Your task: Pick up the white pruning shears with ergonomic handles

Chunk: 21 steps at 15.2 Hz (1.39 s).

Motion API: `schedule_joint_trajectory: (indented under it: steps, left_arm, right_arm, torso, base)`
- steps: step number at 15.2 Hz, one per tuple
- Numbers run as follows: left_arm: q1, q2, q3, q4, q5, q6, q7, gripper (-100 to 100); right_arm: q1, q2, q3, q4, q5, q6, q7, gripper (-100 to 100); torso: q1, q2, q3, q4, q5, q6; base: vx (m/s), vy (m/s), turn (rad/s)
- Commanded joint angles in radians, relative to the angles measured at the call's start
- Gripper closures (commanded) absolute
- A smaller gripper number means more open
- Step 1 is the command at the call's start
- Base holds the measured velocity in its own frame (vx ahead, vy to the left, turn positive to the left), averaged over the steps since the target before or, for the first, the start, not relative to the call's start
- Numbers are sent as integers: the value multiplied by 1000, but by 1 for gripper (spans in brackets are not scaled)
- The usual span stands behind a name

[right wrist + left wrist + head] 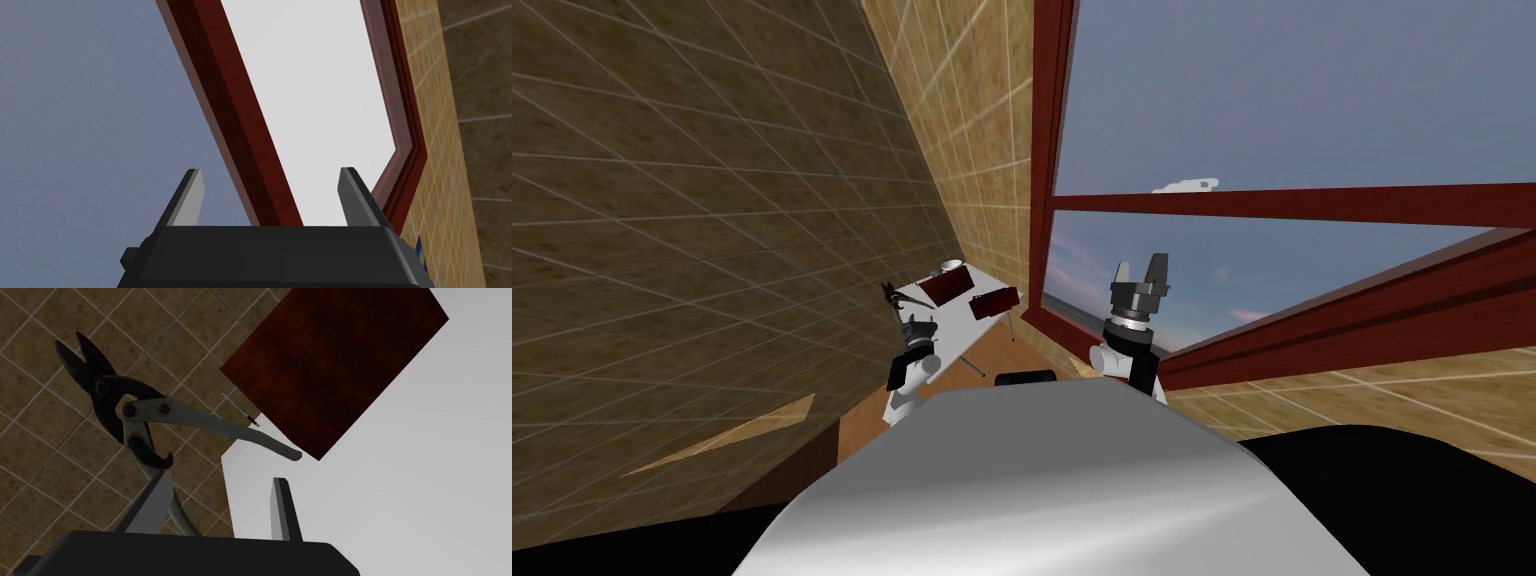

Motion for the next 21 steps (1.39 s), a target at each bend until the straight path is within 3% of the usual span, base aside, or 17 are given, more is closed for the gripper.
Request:
schedule_joint_trajectory:
  steps: [1,5,9,12,21]
  left_arm:
    - [12,33,18,-9,-15,-31,11,-100]
    - [30,48,66,-34,-43,-82,32,-100]
    - [28,38,106,-47,-53,-94,45,-100]
    - [13,29,132,-50,-37,-57,48,-100]
    - [-10,27,134,-42,38,84,31,-100]
  right_arm:
    - [0,0,0,0,0,0,0,0]
    - [0,0,0,0,0,0,0,0]
    - [0,0,0,0,0,0,0,0]
    - [0,0,0,0,0,0,0,0]
    - [0,0,0,0,0,0,0,0]
  torso:
    - [0,0,0,0,0,0]
    - [1,2,1,1,0,0]
    - [2,-2,-1,0,0,0]
    - [3,-5,-3,-1,1,0]
    - [12,-13,-8,-3,3,1]
  base:
    - [-116,-69,26]
    - [-117,-60,29]
    - [-60,-47,25]
    - [-8,-25,-1]
    - [65,59,-56]
